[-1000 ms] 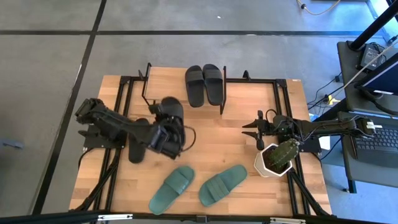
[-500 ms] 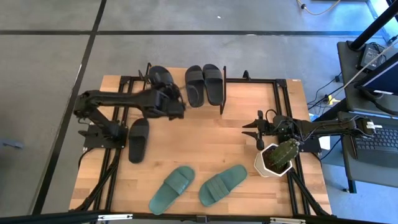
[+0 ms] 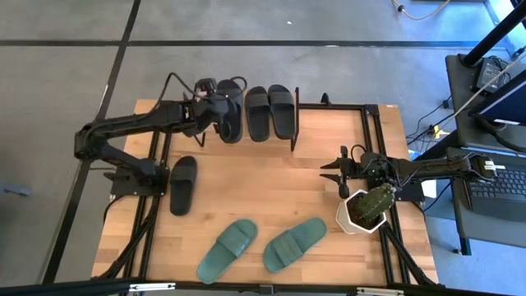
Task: Pick and place slides into the shelf
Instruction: Put the black slide on the shelf
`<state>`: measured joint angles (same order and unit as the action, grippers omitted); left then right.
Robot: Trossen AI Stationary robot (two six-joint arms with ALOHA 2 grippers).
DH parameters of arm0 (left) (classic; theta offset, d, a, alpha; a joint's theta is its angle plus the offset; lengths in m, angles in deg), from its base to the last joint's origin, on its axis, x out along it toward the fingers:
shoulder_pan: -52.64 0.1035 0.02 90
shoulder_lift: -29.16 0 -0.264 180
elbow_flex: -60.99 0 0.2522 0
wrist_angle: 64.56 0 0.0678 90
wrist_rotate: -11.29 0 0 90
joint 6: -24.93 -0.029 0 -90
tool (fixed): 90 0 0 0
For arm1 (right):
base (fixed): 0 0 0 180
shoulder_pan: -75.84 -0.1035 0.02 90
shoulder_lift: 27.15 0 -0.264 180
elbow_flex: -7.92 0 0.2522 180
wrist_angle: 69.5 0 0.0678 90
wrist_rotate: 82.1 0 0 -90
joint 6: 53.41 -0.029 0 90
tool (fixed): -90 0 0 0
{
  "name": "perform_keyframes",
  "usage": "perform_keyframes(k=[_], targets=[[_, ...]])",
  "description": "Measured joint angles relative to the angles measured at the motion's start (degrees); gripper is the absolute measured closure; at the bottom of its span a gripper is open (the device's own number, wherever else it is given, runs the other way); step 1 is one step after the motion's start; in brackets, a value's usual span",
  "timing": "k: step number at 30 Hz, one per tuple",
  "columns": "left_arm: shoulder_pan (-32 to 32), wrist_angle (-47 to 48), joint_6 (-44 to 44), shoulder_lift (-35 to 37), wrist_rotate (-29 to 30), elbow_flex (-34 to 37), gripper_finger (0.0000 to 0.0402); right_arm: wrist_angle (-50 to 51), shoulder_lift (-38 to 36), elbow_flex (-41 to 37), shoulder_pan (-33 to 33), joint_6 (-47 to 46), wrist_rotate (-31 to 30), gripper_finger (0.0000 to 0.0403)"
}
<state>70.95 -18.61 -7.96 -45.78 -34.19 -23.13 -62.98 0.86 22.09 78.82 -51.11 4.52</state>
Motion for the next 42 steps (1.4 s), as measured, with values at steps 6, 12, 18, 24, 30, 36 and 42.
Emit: perform_keyframes(k=[6, 12, 18, 24, 30, 36, 42], targets=[[5.84, -5.62, -0.9, -0.61, -0.78, 4.86, 0.0399, -0.02, 0.0, 0.0, 0.0, -0.34, -0.02, 0.0277], [8.42, -8.85, -0.87, -2.84, -6.52, 7.34, 0.0399, -0.04, 0.0, -0.02, 0.0, -0.52, -0.02, 0.0277], [8.85, -10.12, -0.77, -6.89, -7.68, 7.34, 0.0399, -0.07, 0.0, 0.0, 0.0, -0.5, -0.02, 0.0277], [8.59, -12.88, -0.77, -9.58, -7.46, 7.32, 0.0399, -0.02, 0.05, 0.0, 0.0, -0.42, -0.04, 0.0277], [8.59, -13.04, -1.09, -10.1, -7.98, 7.21, 0.0389, 0.74, 0.07, -0.02, 0.0, -0.35, -0.2, 0.0277], [7.7, -12.59, -2.34, -10.14, -6.05, 7.23, 0.0397, 1.68, 0.09, 0.0, 0.02, -0.37, -0.24, 0.0277], [7.49, -12.59, -2.35, -10.19, -5.87, 7.26, 0.0393, 1.86, 0.09, 0.0, 0.02, -0.53, -0.22, 0.0277]])
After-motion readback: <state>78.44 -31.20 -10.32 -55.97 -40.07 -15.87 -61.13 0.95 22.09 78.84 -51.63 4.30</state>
